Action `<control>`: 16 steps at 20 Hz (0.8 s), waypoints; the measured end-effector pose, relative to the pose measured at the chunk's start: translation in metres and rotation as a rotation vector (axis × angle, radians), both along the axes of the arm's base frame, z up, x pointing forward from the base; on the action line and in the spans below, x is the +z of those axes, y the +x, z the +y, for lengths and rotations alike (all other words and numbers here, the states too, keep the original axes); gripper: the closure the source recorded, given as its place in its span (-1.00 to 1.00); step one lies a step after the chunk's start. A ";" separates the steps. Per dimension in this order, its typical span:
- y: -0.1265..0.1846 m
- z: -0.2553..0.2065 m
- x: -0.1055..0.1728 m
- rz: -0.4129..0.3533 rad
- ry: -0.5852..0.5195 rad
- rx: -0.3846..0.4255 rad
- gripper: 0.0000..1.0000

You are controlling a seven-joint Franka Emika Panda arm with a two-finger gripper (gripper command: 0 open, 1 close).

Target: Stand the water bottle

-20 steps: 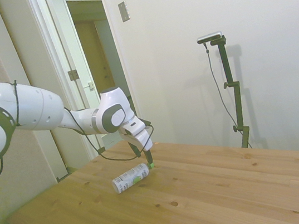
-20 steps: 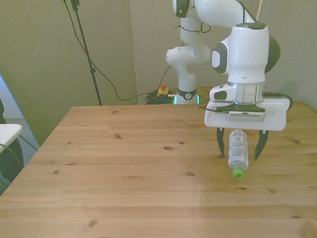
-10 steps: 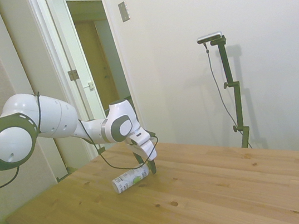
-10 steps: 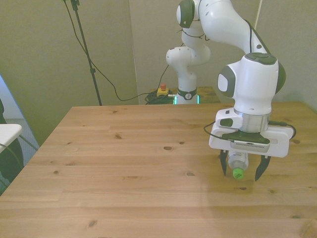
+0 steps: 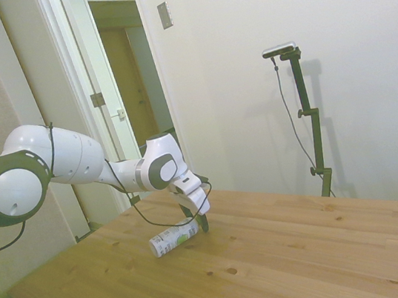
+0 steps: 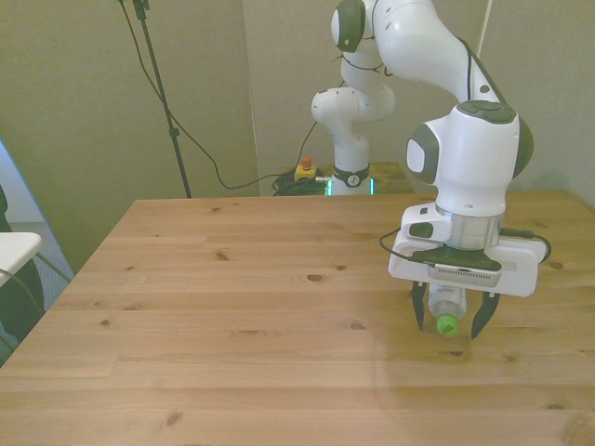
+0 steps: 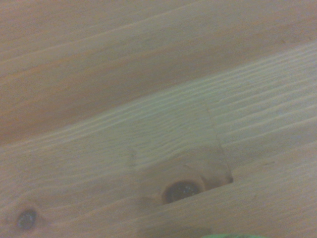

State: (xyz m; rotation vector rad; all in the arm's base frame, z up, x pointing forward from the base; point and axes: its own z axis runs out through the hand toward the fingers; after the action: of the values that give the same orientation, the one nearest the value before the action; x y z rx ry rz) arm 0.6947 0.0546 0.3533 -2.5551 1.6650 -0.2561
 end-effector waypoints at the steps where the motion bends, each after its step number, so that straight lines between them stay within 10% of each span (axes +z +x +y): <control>1: 0.000 0.000 0.000 0.000 0.000 0.000 1.00; 16: -0.001 -0.002 0.003 -0.004 0.001 -0.015 1.00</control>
State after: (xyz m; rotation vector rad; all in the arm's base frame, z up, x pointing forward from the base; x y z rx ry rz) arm 0.6937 0.0526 0.3566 -2.5400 1.6832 -0.2609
